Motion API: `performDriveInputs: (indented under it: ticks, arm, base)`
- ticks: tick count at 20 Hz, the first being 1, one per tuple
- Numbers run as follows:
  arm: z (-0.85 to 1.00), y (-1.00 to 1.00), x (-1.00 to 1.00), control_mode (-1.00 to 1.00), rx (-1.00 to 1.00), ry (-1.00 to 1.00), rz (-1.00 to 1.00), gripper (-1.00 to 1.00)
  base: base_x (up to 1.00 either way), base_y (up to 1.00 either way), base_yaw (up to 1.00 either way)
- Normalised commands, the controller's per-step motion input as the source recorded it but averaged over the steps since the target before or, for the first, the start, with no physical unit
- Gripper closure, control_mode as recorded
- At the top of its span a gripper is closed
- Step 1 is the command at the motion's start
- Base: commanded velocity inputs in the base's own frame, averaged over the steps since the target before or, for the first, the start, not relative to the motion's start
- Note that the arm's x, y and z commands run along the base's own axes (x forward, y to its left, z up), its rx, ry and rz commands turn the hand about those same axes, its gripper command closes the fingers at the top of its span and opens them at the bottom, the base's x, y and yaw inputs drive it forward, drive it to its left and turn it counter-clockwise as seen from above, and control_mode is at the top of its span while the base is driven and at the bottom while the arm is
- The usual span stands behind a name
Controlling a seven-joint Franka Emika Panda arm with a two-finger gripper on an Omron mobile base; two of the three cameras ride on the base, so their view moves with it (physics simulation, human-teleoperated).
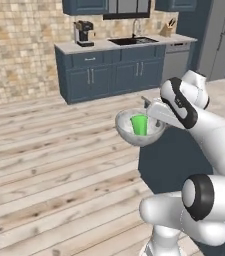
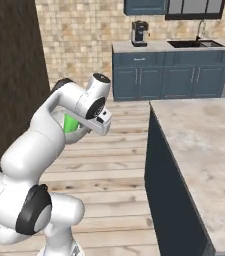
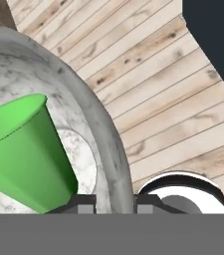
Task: Place the cup inside the bowl on the dining table and move the bowl to any counter.
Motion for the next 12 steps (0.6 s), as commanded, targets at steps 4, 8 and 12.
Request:
performDriveInputs:
  ticks: [4, 8, 12]
  arm:
    - [0.0, 0.0, 0.0, 1.0, 0.0, 0.0, 0.0, 1.0]
    - [0.0, 0.0, 0.0, 1.0, 0.0, 0.0, 0.0, 1.0]
    - [0.0, 0.0, 0.0, 1.0, 0.0, 0.0, 0.0, 1.0]
  base:
    - [0.99, 0.85, -0.13]
    - [1.0, 0.83, -0.13]
    - [1.0, 0.75, -0.12]
